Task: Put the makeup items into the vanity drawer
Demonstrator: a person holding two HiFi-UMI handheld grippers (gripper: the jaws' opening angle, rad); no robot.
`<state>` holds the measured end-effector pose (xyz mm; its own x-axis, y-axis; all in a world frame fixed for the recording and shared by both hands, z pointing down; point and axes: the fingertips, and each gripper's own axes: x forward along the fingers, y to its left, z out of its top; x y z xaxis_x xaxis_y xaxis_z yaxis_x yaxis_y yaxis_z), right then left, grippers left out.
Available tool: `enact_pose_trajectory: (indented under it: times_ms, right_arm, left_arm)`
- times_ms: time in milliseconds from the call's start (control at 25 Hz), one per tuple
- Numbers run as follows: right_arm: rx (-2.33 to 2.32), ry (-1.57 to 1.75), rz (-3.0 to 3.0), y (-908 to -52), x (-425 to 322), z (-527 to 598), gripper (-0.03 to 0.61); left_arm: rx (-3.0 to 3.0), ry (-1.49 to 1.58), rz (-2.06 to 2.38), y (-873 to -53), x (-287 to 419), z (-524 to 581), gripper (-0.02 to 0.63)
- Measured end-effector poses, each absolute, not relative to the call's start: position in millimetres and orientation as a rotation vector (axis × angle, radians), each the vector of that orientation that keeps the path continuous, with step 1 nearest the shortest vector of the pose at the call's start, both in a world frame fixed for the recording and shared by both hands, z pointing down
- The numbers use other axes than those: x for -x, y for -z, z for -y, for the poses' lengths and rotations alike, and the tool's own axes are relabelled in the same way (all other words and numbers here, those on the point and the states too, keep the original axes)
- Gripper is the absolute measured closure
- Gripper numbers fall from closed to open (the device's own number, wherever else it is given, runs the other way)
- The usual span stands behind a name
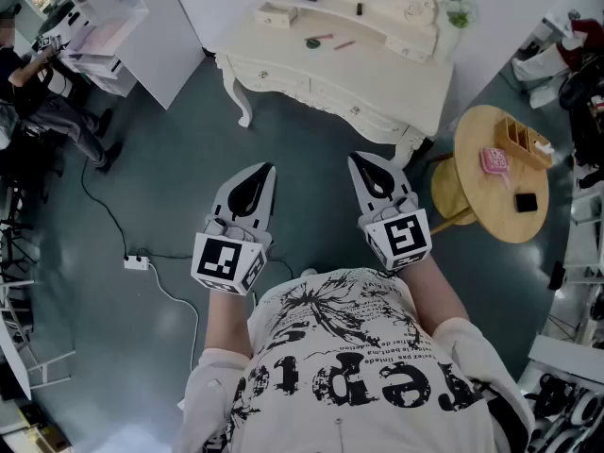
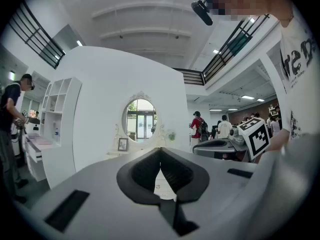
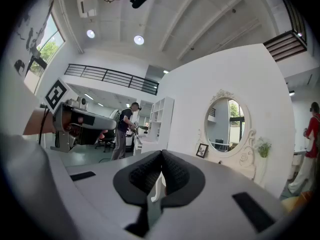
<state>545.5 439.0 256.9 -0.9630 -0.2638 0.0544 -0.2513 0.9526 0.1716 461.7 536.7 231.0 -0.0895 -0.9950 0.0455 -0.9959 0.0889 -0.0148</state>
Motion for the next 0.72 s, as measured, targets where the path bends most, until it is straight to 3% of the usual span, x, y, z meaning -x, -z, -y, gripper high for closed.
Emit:
enact_pose_trajectory:
  times_ms: [560, 600, 680, 720]
  right_arm:
    - [-0.489, 0.182, 3.096, -261, -519, -450, 0.567]
    - [-0.503, 0.19, 3.117, -260, -516, -450, 0.52]
    - [-0.486, 0.208, 3.131, -262, -507, -452, 0.268]
    - [-0.482, 0.206, 3.125, -264, -501, -451, 0.223]
  left_arm:
    - [-2.123, -0.026, 2.275, -243, -430, -552, 0.6]
    - [-2.122, -0.021, 2.274, -246, -427, -554, 0.6]
    - [-2.115, -0.015, 2.268, -251, -421, -557, 0.6]
    - [-2.11, -0.015, 2.265, -253, -417, -557, 0.6]
